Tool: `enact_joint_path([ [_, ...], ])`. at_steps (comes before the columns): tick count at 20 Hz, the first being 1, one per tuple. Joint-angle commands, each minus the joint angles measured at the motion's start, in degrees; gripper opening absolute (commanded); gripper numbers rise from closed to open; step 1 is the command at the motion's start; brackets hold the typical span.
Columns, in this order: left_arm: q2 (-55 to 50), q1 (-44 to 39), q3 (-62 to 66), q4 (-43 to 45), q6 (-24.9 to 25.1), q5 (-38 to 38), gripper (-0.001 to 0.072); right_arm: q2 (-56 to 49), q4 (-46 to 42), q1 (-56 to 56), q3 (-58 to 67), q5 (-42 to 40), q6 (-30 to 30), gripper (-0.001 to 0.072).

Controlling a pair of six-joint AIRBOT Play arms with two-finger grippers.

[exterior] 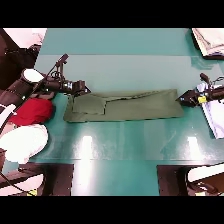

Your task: Fold the shirts.

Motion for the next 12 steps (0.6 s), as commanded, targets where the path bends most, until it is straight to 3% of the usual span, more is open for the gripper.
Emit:
enact_joint_path([
  [1,-0.1,-1.7,0.1,0.1,-2.0,2.0,0.0025,-2.6,-0.1,2.7,1.7,2.3,-0.4,0.0555],
  [4,-1.6,-6.1,1.2,0.1,-1.9,4.7,0.0025,-2.5,-0.1,4.0,1.7,3.1,-0.4,0.0376],
  [5,-3.3,-7.6,2.6,0.1,-1.9,4.4,0.0025,-2.4,0.0,4.0,1.7,4.1,-0.4,0.0144],
  [6,-5.8,-9.3,4.7,0.1,-1.9,3.7,0.0025,-2.0,0.1,4.0,1.7,5.1,-0.4,0.0019],
  [9,-15.3,-14.4,13.6,0.1,-1.9,1.0,0.0025,2.3,4.1,3.8,1.7,7.2,-0.2,0.0017],
  [12,-25.3,-19.2,22.9,0.3,-3.3,0.0,0.0025,9.1,10.7,4.7,4.0,7.1,4.3,0.0016],
])
